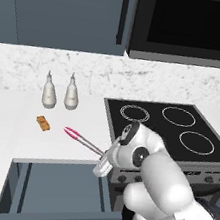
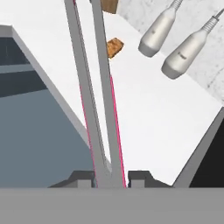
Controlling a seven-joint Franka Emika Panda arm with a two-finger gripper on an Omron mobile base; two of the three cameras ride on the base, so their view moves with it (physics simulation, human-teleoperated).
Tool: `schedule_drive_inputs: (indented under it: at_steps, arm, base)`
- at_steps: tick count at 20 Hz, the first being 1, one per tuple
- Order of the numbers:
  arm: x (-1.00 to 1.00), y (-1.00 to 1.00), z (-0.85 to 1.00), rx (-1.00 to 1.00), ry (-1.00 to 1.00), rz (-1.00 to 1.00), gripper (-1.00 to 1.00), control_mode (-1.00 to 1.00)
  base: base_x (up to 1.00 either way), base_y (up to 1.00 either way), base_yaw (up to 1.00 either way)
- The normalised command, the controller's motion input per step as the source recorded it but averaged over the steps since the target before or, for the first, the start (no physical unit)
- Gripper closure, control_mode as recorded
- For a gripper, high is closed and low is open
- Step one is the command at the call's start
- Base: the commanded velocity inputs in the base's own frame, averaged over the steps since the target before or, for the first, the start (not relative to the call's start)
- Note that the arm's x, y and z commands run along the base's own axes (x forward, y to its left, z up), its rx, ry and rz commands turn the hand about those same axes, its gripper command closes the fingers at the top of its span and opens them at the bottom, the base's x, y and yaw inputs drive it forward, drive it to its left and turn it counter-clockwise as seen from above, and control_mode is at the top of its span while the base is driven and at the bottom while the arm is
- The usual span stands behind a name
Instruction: Pick the tongs from the drawer and place it on the counter.
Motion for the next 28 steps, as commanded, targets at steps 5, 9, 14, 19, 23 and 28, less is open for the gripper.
schedule_drive_inputs:
  at_steps: [5,9,14,19,23,28]
  arm:
    - [0.49,0.39,0.28,-0.23,0.43,0.00,1.00,-1.00]
    - [0.40,0.13,0.00,-0.08,0.10,0.00,1.00,-1.00]
    - [0.48,0.17,-0.10,-0.05,0.01,0.00,1.00,-1.00]
    - [0.46,0.35,-0.40,-0.09,0.00,0.00,1.00,-1.00]
    - [0.40,0.23,-0.37,-0.05,0.00,0.00,1.00,-1.00]
    - [0.35,0.09,-0.12,-0.02,0.00,0.00,-1.00,-1.00]
  base:
    - [0.00,0.00,0.00]
    - [0.00,0.00,0.00]
    - [0.00,0.00,0.00]
    - [0.00,0.00,0.00]
    - [0.00,0.00,0.00]
    - [0.00,0.00,0.00]
